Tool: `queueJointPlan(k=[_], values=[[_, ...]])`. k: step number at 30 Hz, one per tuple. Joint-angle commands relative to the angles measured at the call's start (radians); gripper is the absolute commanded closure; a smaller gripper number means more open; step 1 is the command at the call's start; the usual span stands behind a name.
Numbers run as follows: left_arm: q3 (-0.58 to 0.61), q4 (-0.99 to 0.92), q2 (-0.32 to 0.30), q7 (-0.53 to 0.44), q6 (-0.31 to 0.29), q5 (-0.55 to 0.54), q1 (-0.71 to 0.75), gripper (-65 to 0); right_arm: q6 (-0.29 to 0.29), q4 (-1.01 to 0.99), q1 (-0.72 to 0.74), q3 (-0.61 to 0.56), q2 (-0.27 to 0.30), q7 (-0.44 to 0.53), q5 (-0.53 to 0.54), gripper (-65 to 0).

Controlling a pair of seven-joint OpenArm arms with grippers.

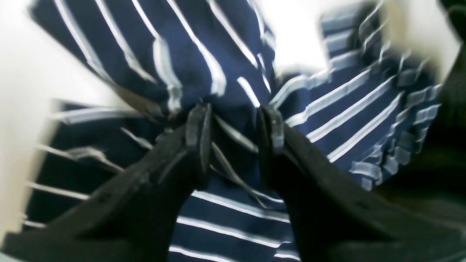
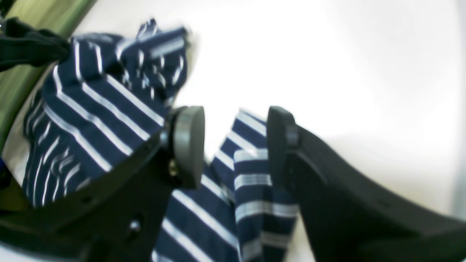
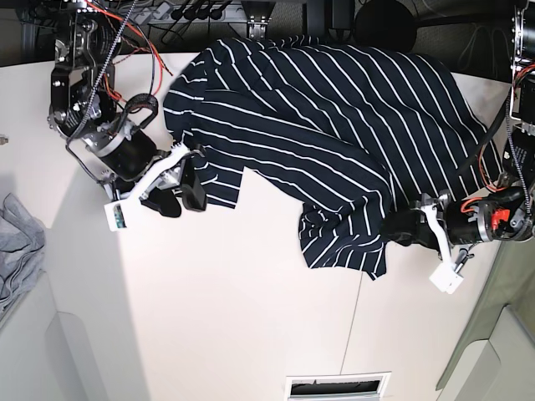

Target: Layout the t-shirt on the table in an organized manner, then fold the t-shirt properly

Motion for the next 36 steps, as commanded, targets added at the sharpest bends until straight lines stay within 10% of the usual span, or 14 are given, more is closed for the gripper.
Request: queueJointPlan(k=[1, 16, 20, 36], values=[[-0.028, 0.014, -0.016, 0.003, -0.012, -0.025, -0.022, -22.6, 0.006, -0.008, 0.035, -0.017, -0.014, 0.02, -0.004, -27.6], [-0.073, 0.014, -0.016, 0.032, -0.012, -0.011, 0.169, -22.6, 0.053, -0.67, 0.352, -0.407, -0.061, 0.069, -0.114, -25.5], [-0.073, 0.014, 0.009, 0.015, -0.012, 0.011, 0.228, -22.6, 0.058, -0.661, 0.348, -0.408, -0.061, 0.071, -0.078, 0.0], [-0.071, -0.015, 0.343, -0.171, 0.051, 0.381, 0.167, -20.0, 0.111, -0.259, 0.346, -0.41, -0.169, -0.188, 0.211, 0.0]])
